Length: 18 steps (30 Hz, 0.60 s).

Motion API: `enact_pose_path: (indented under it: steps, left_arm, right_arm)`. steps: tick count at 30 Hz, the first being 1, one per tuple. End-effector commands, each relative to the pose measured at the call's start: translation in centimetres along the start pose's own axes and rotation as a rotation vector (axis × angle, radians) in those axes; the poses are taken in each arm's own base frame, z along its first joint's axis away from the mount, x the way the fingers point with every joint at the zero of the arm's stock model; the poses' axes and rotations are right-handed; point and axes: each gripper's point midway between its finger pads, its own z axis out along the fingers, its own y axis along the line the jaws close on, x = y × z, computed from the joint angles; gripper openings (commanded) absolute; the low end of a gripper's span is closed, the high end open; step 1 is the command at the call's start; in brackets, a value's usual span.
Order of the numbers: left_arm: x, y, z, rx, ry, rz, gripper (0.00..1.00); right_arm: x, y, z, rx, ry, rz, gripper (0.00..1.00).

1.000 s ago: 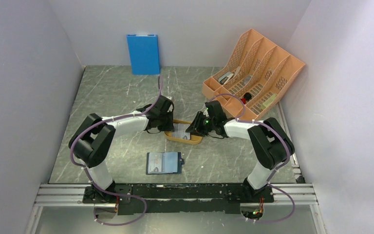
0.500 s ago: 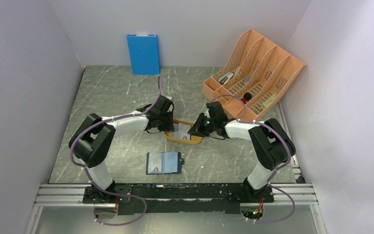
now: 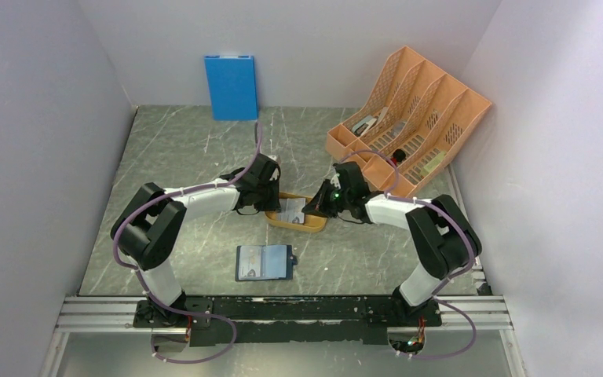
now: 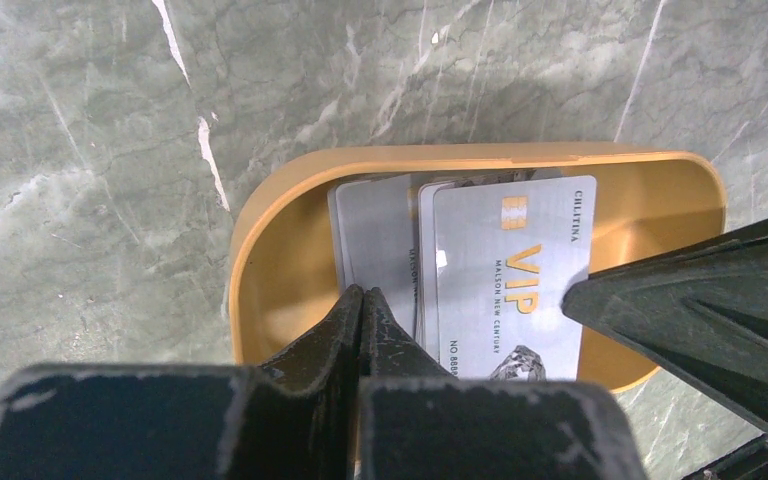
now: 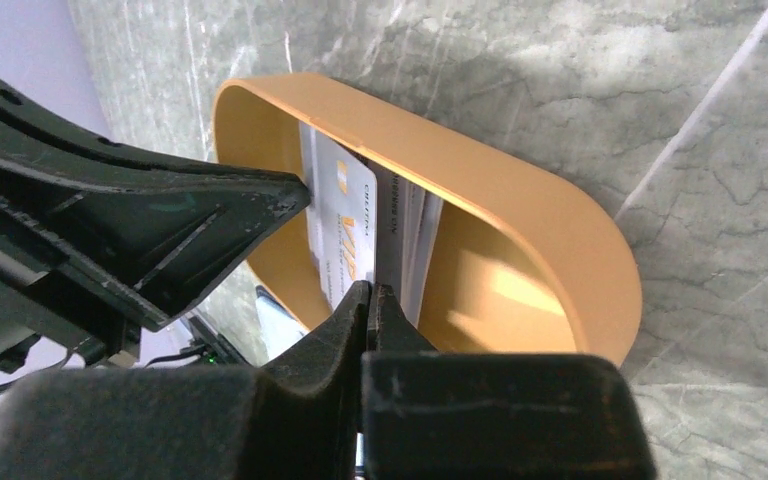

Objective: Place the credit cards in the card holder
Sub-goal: Pick up the credit card from the storage box.

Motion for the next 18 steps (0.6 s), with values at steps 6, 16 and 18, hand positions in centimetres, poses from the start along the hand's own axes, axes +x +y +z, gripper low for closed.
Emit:
enact_pose_path:
  steps: [6, 16, 18]
  left_arm:
    - [0.4, 1.2, 0.3, -0.057, 0.022, 0.007, 0.05]
    - [-1.7, -0.2, -1.2, -0.030, -0.021, 0.001, 0.05]
    - [-2.5, -0.7, -1.9, -0.021, -0.036, -0.001, 0.05]
  right_arm:
    - [-0.8, 1.4, -2.0, -0.012, -0.018, 0.029, 0.00]
    - [-1.7, 4.5, -5.2, -0.081, -0.025, 0.192, 0.00]
    - [-2.0, 5.2, -6.1, -0.101, -0.033, 0.239, 0.00]
